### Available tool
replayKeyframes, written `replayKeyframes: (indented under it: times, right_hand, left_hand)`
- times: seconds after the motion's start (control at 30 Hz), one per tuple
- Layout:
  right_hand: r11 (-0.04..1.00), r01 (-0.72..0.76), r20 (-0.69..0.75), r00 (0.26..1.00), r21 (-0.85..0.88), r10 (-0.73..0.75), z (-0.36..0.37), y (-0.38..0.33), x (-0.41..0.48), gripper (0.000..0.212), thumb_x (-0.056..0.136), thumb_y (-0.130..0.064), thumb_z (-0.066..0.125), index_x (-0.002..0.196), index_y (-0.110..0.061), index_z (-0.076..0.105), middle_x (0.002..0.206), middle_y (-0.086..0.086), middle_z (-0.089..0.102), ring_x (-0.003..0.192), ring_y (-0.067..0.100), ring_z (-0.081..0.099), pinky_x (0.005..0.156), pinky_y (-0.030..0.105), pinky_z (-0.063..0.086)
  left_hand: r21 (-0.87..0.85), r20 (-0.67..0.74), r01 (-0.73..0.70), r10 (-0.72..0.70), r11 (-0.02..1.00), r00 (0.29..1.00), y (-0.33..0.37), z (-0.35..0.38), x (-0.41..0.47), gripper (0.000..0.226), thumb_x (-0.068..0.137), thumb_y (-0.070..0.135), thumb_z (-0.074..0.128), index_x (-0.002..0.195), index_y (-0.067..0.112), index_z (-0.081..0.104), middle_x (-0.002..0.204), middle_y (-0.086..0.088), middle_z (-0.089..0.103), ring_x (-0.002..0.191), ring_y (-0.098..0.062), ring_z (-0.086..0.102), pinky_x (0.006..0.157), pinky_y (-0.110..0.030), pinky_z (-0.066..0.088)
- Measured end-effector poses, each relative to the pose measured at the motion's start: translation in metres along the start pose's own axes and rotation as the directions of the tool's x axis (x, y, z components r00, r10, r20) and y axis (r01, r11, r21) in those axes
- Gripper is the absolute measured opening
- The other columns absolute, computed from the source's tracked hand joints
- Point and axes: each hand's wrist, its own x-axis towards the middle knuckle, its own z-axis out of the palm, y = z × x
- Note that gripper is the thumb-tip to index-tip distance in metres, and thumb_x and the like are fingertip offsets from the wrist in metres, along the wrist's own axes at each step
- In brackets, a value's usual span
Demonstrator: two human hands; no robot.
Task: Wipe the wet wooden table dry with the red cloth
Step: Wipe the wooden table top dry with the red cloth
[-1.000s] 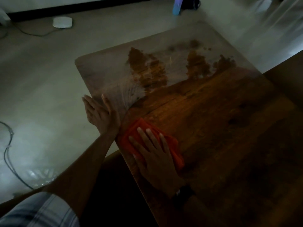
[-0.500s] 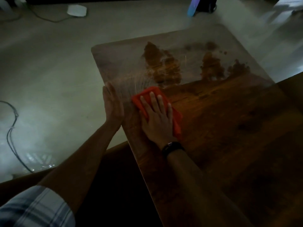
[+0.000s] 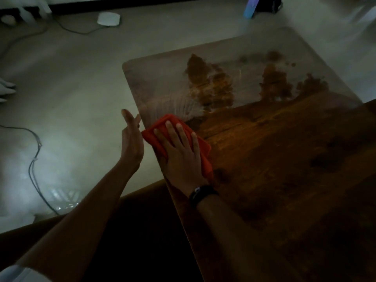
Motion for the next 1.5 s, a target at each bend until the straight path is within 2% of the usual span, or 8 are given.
replayKeyframes:
  times: [0.07,0.13,0.4,0.77,0.87,1.0,1.23,1.5]
  right_hand:
    - [0.999,-0.029,0.037,0.999,0.018,0.028,-0.014,0.026,0.021,0.058,0.099,-0.049,0.034,0.154,-0.039,0.019,0.166,-0.004,0.006,0.152,0.021,-0.001,0.12,0.055,-0.001]
    - [0.993,-0.111,0.011,0.994,0.039,0.111,-0.032,0.067,0.036,0.052,0.104,-0.043,0.031,0.154,-0.039,0.018,0.165,-0.006,0.005,0.152,0.018,-0.002,0.12,0.052,-0.002]
    - [0.844,-0.528,-0.021,0.847,0.096,0.532,-0.099,0.228,0.066,0.051,0.104,-0.043,0.034,0.154,-0.035,0.024,0.165,-0.008,0.006,0.152,0.016,0.001,0.12,0.055,0.001]
    - [1.0,0.017,0.041,0.999,-0.001,-0.017,-0.012,0.016,0.037,0.058,0.101,-0.045,0.035,0.155,-0.038,0.015,0.166,-0.002,0.003,0.152,0.023,-0.005,0.119,0.057,-0.006]
    - [0.994,0.112,0.082,0.99,-0.003,-0.112,-0.007,0.004,0.04,0.059,0.1,-0.046,0.037,0.155,-0.038,0.015,0.166,-0.002,0.0,0.152,0.021,-0.007,0.12,0.056,-0.006]
    - [0.999,0.023,0.052,0.998,0.047,-0.026,-0.035,0.068,0.061,0.05,0.105,-0.044,0.027,0.153,-0.039,0.019,0.165,-0.007,0.005,0.152,0.015,-0.002,0.121,0.053,0.001]
    - [0.959,-0.28,-0.06,0.959,-0.034,0.278,-0.095,0.265,0.085,0.051,0.103,-0.044,0.03,0.153,-0.032,0.03,0.164,-0.006,0.016,0.151,0.017,0.013,0.119,0.049,0.018]
    - [0.858,-0.514,-0.129,0.849,0.025,0.512,-0.134,0.383,0.103,0.053,0.104,-0.041,0.035,0.155,-0.026,0.025,0.164,0.0,0.016,0.152,0.02,0.01,0.121,0.05,0.012]
  left_hand:
    - [0.047,-0.033,-0.059,0.061,0.997,0.998,-0.002,0.004,0.003,0.074,0.097,0.056,0.005,0.13,0.015,0.056,0.117,-0.005,0.065,0.109,0.001,0.054,0.093,-0.016,0.039]
    - [0.148,-0.075,-0.125,0.137,0.981,0.988,-0.005,0.006,0.007,0.056,0.1,0.052,0.01,0.089,0.032,0.061,0.068,-0.001,0.057,0.076,-0.008,0.061,0.067,-0.016,0.045]
    - [0.452,-0.056,-0.309,0.373,0.836,0.926,-0.001,0.001,0.009,0.053,0.103,0.042,0.019,0.059,0.026,0.044,0.06,0.011,0.048,0.057,-0.001,0.048,0.053,-0.02,0.031]
    - [0.404,-0.055,-0.202,0.244,0.892,0.968,-0.008,-0.006,0.016,0.06,0.098,0.056,0.008,0.079,0.02,0.051,0.053,-0.003,0.045,0.055,-0.022,0.052,0.055,-0.028,0.039]
    - [0.407,-0.101,-0.197,0.258,0.892,0.961,-0.011,-0.002,0.014,0.076,0.093,0.066,0.003,0.088,0.012,0.057,0.081,-0.015,0.062,0.081,-0.03,0.06,0.076,-0.044,0.051]
    - [0.532,-0.119,-0.233,0.344,0.814,0.931,-0.007,0.022,0.001,0.064,0.096,0.059,0.015,0.14,0.019,0.038,0.15,-0.01,0.036,0.14,-0.03,0.026,0.113,-0.051,0.022]
    - [0.644,0.378,-0.606,0.495,0.467,0.782,0.016,0.097,0.003,0.06,0.095,0.058,0.027,0.144,0.024,0.036,0.155,0.002,0.029,0.145,-0.02,0.016,0.118,-0.046,0.013]
    - [0.594,0.688,-0.768,0.344,0.239,0.639,0.031,0.176,0.013,0.077,0.091,0.069,0.023,0.152,0.023,0.013,0.161,0.006,0.005,0.147,-0.012,-0.002,0.117,-0.035,-0.007]
